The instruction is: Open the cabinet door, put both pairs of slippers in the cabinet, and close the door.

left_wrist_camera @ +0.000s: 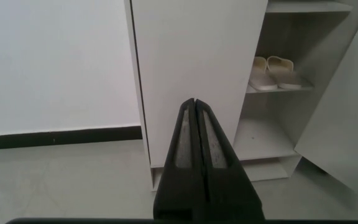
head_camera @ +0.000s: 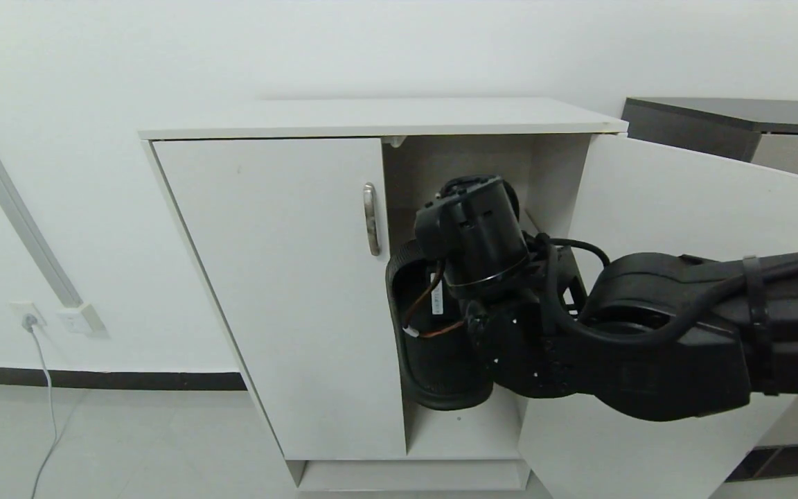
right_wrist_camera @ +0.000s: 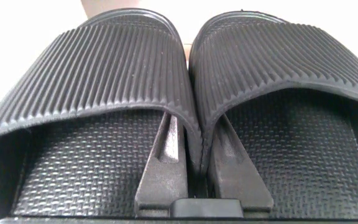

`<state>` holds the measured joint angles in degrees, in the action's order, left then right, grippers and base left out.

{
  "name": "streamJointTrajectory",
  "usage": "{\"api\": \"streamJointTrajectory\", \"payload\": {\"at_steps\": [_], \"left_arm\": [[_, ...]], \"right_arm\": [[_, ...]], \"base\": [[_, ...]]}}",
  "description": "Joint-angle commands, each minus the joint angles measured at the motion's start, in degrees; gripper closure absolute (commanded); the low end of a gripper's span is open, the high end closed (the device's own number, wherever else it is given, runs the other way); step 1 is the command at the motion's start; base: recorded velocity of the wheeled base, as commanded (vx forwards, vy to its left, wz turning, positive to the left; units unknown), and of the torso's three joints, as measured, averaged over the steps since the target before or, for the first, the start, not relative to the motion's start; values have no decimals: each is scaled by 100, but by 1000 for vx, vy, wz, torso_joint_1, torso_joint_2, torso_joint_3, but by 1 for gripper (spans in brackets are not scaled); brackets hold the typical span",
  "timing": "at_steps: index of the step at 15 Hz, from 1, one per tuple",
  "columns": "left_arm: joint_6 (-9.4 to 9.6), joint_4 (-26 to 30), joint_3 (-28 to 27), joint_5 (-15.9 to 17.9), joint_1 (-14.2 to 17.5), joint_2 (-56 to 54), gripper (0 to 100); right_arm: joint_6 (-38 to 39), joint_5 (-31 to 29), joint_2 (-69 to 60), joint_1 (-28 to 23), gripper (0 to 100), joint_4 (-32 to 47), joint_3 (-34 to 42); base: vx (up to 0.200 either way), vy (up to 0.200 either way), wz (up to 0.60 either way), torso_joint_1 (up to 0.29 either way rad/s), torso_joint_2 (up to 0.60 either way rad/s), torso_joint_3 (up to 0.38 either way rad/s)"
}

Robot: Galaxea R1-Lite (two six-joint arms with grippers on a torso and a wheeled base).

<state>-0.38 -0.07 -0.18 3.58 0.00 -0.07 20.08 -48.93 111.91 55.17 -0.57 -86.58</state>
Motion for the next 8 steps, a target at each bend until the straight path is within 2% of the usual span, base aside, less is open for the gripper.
{"api": "streamJointTrajectory", "payload": {"at_steps": [1, 4, 8], "left_arm": [[-15, -1, 1, 2, 0, 7, 100], [20, -1, 1, 2, 0, 7, 100], [3, -1, 1, 2, 0, 7, 100]], "right_arm": [[163, 7, -90, -191, 100, 84, 36], [427, 68, -99, -385, 100, 49, 537], [392, 68, -99, -402, 100, -444, 853]], "base": [[0, 0, 0, 0, 0, 0], [0, 0, 0, 0, 0, 0], [0, 0, 0, 0, 0, 0]]}}
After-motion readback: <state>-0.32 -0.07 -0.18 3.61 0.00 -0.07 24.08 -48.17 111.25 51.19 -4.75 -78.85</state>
